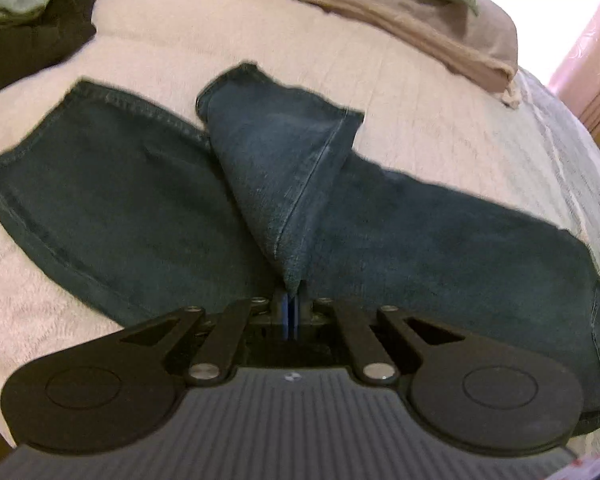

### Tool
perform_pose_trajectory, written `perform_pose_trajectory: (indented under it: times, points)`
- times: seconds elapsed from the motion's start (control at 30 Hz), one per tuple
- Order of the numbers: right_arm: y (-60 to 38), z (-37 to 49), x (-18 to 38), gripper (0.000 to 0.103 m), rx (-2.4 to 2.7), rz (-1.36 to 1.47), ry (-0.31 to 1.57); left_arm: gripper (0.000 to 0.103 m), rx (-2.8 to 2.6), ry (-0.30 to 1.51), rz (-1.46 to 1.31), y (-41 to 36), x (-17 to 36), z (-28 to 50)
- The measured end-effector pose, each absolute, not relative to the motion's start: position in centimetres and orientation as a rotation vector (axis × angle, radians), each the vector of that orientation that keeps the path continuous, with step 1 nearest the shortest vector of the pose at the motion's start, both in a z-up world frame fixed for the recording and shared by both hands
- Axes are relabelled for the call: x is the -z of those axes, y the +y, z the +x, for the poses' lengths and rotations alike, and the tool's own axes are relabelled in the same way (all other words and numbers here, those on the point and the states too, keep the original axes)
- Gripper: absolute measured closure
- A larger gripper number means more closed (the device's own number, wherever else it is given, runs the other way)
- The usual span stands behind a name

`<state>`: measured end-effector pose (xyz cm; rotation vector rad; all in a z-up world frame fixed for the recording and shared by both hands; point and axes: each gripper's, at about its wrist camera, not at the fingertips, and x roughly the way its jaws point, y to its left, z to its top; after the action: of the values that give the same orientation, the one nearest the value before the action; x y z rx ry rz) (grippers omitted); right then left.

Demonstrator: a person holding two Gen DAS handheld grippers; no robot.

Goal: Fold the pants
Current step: 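Lay the folded leg onto the other leg and open both grippers, then grasp the jeans hem with the left gripper and pull it straight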

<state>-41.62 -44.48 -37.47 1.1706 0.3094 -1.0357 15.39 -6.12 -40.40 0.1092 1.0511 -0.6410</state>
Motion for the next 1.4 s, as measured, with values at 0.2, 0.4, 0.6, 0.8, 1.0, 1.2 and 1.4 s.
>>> perform_pose_trajectory:
  times: [0.2,0.4,0.6,0.8,1.0,1.2,1.4]
  points:
    - [-43.5,-42.1,37.2,0.099,1.035,1.142,0.263,0.102,0.646,1.021,0.119,-5.4,39.6,14.8]
    - [-43.6,-42.0,41.6,0.099,1.122,1.197,0.385,0.098,0.611,1.053,0.200,-5.8,42.3,13.7]
    - [-44.6,-39.6,39.6,0.062,1.210,1.106,0.622,0.072,0.633,1.039,0.376,-5.3,40.5,13.0]
    - [-45.0,-38.4,34.5,0.060,1.382,0.894,0.665,0.074,0.638,0.988,0.552,-6.1,36.0,13.7]
    - [-48.4,-32.2,34.2,0.060,1.295,0.859,0.634,0.064,0.724,0.879,0.688,-17.7,38.5,18.7]
    - [-50.7,-26.3,35.6,0.060,1.188,0.881,0.633,0.067,0.715,0.906,0.808,-25.6,44.5,23.4]
    - [-48.3,-23.5,36.2,0.060,1.184,0.874,0.680,0.100,0.696,0.797,0.418,-16.9,38.6,26.7]
